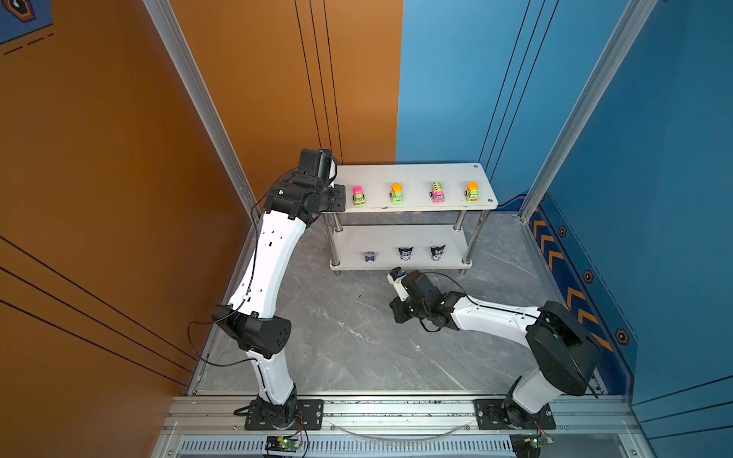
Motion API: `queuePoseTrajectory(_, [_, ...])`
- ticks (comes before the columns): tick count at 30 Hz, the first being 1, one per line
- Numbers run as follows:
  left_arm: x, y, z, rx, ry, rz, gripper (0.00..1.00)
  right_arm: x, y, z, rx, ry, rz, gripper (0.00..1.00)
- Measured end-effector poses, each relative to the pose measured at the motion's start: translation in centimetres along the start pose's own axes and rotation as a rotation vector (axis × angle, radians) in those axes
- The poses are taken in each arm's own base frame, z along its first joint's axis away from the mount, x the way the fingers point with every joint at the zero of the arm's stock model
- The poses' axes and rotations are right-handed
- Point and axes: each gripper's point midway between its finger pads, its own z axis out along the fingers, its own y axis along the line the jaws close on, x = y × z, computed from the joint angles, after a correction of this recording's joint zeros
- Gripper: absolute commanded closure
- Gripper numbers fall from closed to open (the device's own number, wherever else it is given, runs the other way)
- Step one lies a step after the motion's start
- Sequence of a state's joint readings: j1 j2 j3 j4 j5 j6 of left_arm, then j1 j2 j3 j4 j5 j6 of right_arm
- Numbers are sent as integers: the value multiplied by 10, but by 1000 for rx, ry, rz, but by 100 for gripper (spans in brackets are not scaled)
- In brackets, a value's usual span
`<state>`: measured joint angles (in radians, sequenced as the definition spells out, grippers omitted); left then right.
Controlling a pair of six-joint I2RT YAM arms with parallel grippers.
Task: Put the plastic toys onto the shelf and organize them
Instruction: 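Lift the orange car with the left gripper up over the top shelf, then lower the orange car beside the pink car and open the left gripper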
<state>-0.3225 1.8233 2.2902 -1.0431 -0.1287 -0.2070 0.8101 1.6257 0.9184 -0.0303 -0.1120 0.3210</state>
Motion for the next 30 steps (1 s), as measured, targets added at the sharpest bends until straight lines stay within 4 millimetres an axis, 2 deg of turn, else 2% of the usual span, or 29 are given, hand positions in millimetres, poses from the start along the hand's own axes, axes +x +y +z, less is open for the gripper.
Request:
queuePoseTrajectory(25, [3,-1,-12,-15,-8,-19,83,5,3,7,-25,13,25,100])
queuePoseTrajectory(30, [3,-1,-12,-15,-7,-19,79,5,4,7,-31,16,25,100])
